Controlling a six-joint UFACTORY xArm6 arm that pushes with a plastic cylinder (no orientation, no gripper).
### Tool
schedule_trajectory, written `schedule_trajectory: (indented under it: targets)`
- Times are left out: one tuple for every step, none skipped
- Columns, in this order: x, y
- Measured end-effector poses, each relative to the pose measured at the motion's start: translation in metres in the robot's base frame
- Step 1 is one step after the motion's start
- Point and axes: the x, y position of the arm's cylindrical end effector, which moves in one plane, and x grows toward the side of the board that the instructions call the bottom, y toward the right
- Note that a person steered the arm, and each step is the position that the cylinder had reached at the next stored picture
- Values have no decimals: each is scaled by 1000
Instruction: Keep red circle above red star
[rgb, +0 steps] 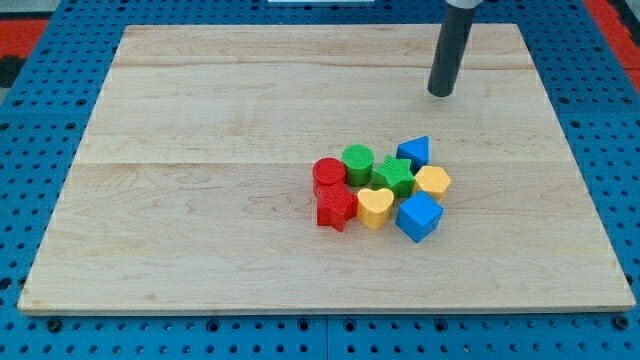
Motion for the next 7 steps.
schedule_trajectory:
  targets:
    - [15, 19]
    - [19, 17]
    - [22, 17]
    - [59, 25]
    - [84, 33]
    - [105, 33]
    - [125, 33]
